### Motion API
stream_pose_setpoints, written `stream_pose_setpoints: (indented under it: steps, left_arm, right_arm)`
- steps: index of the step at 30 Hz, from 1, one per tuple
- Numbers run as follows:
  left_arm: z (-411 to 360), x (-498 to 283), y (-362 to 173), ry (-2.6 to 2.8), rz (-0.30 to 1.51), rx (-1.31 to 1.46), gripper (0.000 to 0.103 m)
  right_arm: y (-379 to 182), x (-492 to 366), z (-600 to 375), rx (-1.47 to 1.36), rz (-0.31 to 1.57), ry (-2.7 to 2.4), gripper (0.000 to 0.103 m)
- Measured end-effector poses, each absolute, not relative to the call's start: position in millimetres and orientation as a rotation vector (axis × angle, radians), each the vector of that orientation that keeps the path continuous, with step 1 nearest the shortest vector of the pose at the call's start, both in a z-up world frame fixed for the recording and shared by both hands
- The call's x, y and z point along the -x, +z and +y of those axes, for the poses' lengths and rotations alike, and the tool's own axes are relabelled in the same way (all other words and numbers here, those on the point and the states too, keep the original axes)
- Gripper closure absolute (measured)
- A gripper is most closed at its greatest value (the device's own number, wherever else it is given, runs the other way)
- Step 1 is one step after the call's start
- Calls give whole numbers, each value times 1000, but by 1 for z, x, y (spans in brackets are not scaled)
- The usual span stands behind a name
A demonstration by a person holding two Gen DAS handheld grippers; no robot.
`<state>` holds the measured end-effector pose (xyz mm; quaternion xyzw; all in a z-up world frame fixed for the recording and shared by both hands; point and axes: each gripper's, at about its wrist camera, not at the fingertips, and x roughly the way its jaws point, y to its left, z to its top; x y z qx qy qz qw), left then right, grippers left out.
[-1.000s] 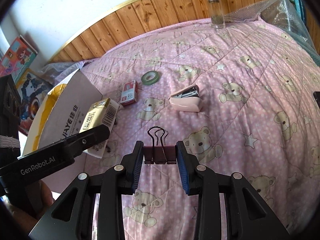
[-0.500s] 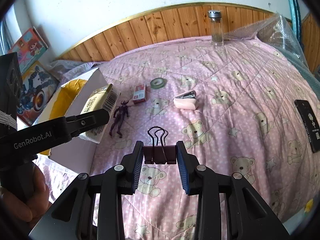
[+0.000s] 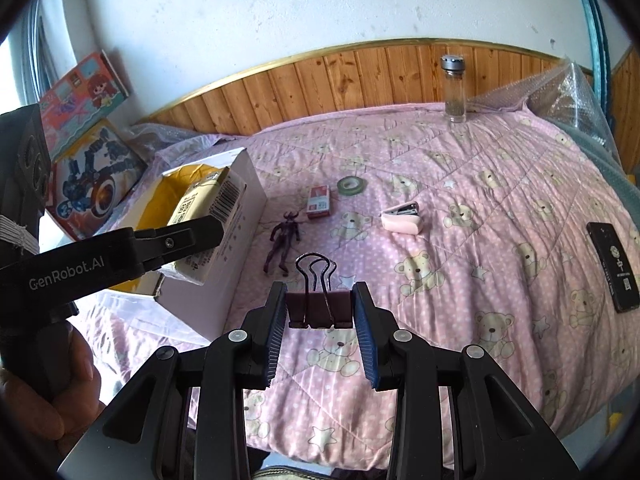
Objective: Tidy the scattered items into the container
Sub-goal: 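Carry the tissue pack and binder clip over the white box with both tools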
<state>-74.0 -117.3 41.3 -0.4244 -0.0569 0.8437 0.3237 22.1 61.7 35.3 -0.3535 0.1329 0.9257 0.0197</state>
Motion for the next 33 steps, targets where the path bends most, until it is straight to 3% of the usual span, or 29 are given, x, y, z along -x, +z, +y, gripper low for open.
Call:
stream_pose_setpoints:
  steps: [19,33]
  left_arm:
    - [-198,68,55,2302,-279,1094,51]
    - [-264,90,65,2418,-370,1101,51]
  right_arm:
    - [57,-12,12,1116,384,3016,68]
    - [82,20,-44,1126,251,3186,68]
